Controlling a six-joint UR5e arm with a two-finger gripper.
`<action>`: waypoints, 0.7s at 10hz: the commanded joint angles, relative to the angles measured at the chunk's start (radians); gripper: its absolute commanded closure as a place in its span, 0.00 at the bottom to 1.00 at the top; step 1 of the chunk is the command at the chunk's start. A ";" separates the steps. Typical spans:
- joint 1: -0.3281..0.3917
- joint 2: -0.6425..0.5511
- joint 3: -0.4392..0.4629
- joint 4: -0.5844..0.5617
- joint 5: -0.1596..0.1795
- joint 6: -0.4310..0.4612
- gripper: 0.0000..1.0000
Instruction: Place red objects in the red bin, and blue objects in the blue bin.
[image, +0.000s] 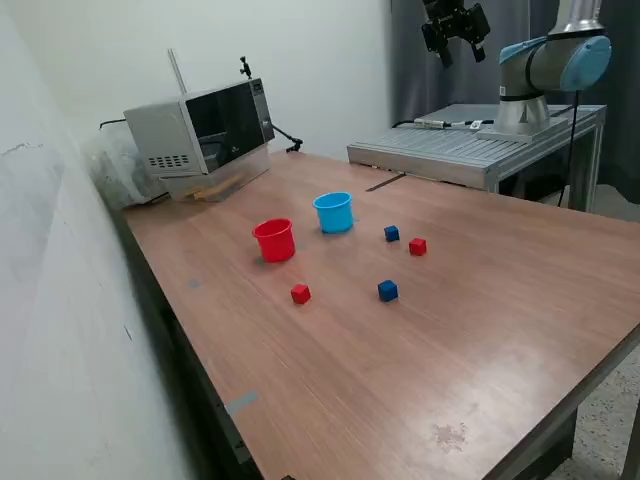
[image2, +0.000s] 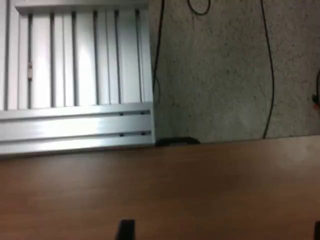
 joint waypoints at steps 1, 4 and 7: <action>0.053 0.099 -0.077 -0.110 0.070 0.008 0.00; 0.057 0.242 -0.160 -0.284 0.071 0.170 0.00; 0.055 0.426 -0.156 -0.554 0.062 0.356 0.00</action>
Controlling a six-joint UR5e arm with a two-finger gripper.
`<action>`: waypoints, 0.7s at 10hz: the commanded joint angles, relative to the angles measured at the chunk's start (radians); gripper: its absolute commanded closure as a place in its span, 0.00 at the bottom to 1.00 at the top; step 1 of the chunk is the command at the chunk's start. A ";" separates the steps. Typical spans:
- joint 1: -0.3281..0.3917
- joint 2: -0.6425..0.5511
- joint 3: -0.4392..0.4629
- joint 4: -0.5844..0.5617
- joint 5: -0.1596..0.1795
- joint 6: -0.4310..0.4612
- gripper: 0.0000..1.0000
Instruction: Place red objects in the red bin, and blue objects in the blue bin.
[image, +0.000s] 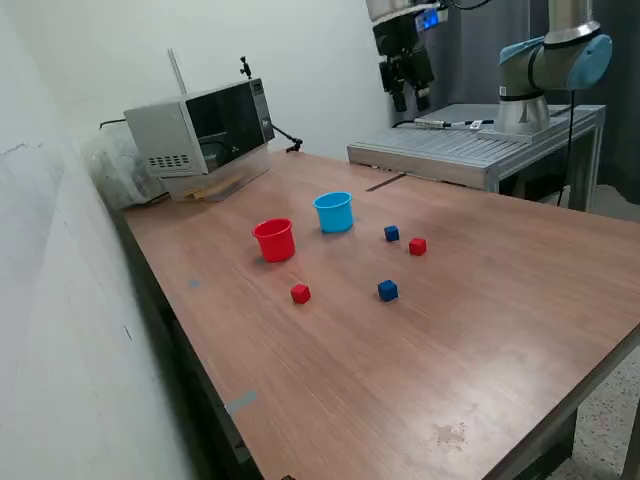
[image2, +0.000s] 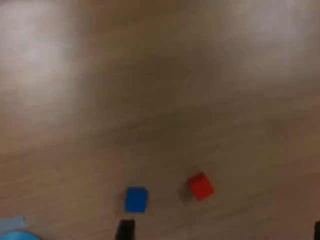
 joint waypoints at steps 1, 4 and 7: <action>-0.001 0.135 -0.001 -0.191 -0.012 0.111 0.00; -0.009 0.224 -0.004 -0.255 -0.093 0.134 0.00; -0.020 0.290 0.037 -0.325 -0.098 0.134 0.00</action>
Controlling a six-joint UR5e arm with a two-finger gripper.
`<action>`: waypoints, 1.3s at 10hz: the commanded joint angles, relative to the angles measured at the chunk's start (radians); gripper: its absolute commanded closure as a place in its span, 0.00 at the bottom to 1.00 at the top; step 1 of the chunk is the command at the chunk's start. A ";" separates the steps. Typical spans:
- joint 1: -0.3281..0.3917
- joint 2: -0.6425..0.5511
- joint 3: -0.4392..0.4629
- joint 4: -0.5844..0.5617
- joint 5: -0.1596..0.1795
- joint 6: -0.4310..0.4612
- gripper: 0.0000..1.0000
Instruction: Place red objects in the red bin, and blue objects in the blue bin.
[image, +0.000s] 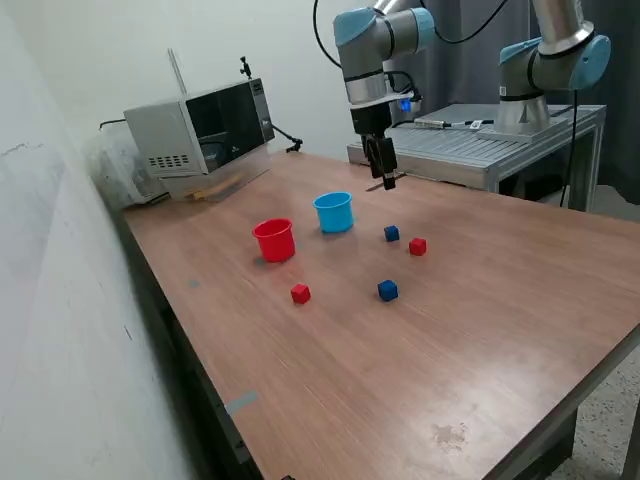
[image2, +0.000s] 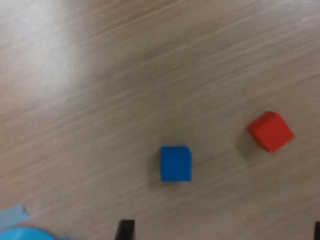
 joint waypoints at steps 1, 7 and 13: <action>-0.006 0.052 0.035 -0.048 -0.004 0.001 0.00; -0.006 0.161 0.038 -0.100 -0.010 -0.013 0.00; -0.006 0.193 0.026 -0.146 -0.013 -0.020 0.00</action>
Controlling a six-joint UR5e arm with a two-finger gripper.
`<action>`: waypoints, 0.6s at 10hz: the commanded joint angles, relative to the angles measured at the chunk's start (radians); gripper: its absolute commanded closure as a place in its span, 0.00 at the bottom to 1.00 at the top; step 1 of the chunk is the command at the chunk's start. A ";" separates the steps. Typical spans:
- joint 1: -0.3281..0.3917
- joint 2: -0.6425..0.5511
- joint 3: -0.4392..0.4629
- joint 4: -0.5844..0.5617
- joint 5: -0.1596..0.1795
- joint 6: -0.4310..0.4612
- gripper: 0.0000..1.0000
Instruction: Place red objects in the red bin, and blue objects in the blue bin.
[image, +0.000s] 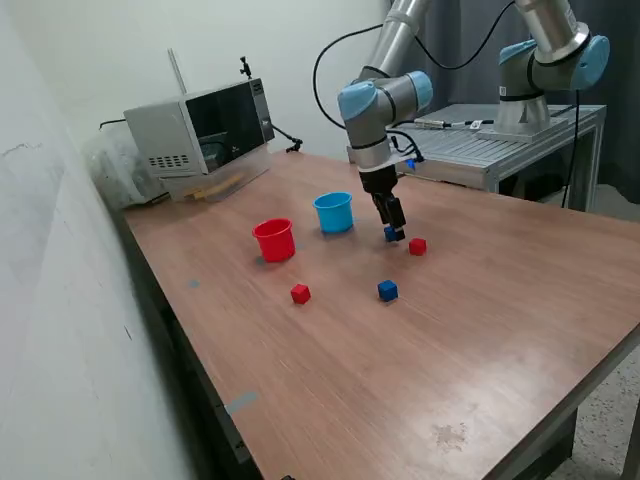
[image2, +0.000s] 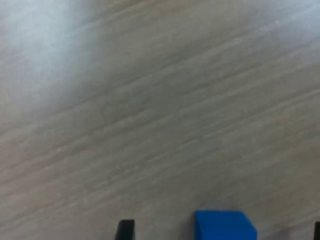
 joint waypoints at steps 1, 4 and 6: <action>0.000 0.003 -0.006 -0.008 -0.004 -0.007 0.00; -0.002 0.003 -0.005 -0.008 -0.005 -0.010 1.00; -0.002 0.003 -0.003 -0.005 -0.007 -0.033 1.00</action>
